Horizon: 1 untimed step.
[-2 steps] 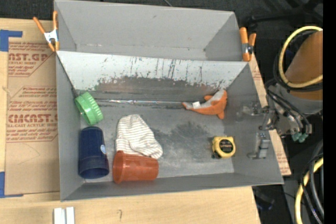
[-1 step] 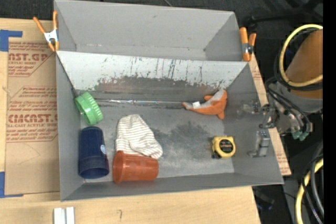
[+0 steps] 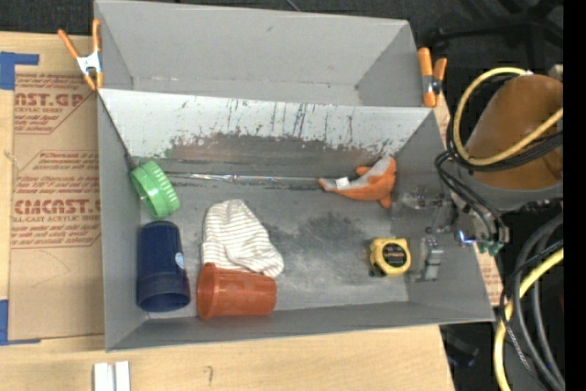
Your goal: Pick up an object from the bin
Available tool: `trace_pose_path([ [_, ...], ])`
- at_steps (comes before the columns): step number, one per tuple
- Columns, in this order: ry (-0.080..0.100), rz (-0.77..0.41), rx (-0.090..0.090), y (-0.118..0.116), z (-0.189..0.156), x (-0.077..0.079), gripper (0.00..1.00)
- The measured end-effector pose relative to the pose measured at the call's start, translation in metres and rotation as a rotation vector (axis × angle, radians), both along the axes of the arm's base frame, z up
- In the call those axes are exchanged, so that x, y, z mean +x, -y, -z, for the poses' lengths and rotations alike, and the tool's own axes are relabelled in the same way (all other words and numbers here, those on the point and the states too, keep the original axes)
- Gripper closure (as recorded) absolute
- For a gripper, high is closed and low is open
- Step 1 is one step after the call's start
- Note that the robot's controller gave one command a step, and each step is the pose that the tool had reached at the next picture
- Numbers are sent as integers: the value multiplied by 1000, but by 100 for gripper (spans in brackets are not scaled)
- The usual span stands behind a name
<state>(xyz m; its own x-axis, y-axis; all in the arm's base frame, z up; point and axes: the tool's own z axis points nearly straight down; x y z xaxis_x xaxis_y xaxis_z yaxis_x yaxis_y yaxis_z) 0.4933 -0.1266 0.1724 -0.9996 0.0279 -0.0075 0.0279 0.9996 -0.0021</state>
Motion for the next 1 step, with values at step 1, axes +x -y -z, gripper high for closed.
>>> trace_pose_path([
  [1, -7, 82, 2, 23, 58, -4, 100],
])
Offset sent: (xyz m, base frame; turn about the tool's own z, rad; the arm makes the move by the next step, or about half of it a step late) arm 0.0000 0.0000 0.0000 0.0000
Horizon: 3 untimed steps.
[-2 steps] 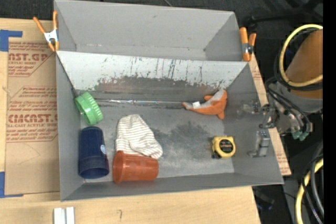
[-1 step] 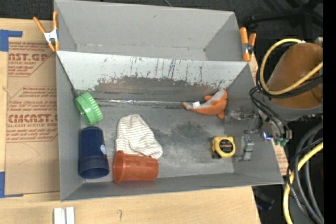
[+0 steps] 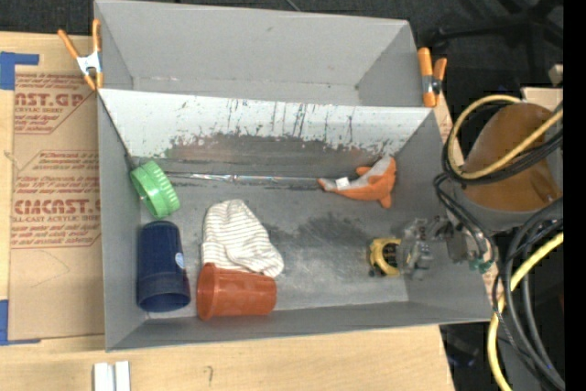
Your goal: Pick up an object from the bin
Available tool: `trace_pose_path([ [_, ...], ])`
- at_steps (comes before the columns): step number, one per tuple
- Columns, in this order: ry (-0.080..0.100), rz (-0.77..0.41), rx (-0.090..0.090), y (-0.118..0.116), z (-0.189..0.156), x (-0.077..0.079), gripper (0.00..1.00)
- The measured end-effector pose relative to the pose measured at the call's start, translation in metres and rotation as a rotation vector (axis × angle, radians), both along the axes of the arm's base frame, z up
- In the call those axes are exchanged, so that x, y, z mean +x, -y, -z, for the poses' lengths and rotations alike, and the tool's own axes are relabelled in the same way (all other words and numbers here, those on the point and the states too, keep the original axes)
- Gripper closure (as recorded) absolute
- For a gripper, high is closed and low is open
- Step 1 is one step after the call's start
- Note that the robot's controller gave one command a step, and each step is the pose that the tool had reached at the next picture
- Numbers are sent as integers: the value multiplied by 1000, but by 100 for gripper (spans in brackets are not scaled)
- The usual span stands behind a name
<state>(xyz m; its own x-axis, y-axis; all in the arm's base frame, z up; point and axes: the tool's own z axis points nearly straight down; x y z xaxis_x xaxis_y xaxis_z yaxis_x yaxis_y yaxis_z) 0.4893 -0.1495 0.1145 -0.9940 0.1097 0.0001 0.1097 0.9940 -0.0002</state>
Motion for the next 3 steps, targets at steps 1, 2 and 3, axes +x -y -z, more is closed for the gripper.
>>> trace_pose_path([
  [1, 0, -1, 0, 0, 0, 0, 0],
  [2, 0, -1, 0, 0, 0, 0, 0],
  [3, 2, 30, 0, -3, 45, 11, 100],
])
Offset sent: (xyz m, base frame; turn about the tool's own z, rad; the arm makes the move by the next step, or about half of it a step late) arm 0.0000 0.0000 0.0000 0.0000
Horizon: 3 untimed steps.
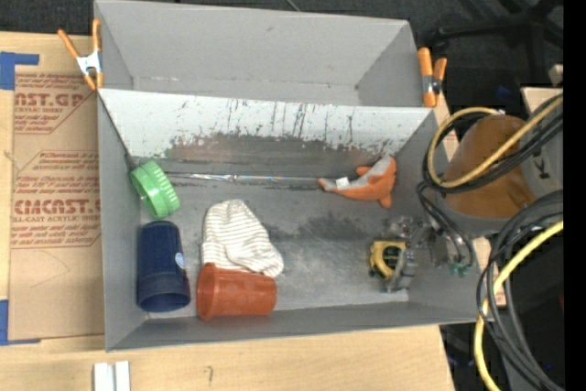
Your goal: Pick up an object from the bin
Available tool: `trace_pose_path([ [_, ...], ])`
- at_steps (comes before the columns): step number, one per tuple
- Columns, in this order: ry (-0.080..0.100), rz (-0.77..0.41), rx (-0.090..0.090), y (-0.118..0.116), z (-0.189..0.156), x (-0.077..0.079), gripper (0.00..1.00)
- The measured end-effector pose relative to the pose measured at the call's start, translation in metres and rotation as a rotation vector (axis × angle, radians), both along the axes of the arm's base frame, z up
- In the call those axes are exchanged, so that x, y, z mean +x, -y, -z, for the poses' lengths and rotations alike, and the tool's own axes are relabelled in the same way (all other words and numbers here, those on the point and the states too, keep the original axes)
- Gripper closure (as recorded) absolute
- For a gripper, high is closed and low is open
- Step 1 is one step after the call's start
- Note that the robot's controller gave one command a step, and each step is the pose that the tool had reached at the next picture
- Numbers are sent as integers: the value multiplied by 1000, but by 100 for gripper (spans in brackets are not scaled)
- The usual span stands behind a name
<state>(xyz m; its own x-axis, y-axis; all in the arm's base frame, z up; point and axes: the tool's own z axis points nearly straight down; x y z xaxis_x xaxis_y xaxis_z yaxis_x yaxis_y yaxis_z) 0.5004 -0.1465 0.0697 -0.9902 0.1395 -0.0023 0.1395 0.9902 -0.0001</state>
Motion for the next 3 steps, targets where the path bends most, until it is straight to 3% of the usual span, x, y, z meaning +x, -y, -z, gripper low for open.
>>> trace_pose_path([
  [1, 0, 0, 0, 0, 0, 0, 100],
  [2, -5, 12, 2, -5, -35, 0, 100],
  [3, 2, 26, 0, -8, -42, 2, 100],
])
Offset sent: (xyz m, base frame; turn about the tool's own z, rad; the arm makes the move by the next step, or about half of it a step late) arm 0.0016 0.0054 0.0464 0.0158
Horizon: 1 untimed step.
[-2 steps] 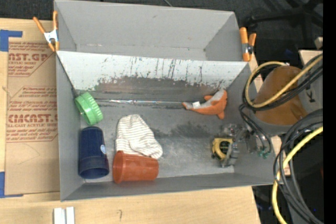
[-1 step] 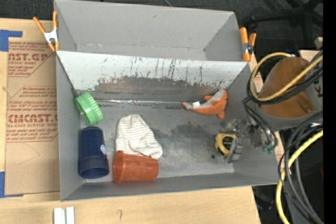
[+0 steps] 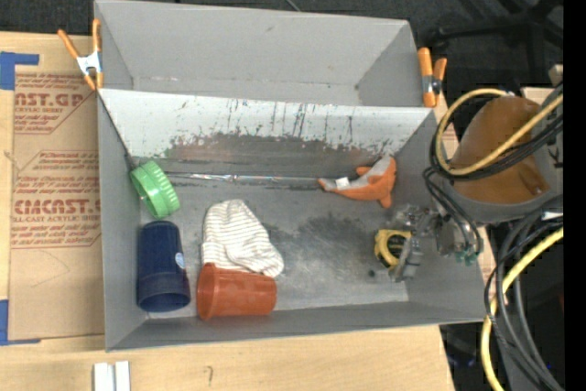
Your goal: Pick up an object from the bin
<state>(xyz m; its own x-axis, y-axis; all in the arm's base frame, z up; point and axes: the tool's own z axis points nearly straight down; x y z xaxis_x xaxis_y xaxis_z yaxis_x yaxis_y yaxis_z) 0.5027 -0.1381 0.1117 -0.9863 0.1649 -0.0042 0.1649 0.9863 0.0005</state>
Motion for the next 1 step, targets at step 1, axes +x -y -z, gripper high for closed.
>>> trace_pose_path([
  [1, -13, 14, 4, 4, -41, -4, 100],
])
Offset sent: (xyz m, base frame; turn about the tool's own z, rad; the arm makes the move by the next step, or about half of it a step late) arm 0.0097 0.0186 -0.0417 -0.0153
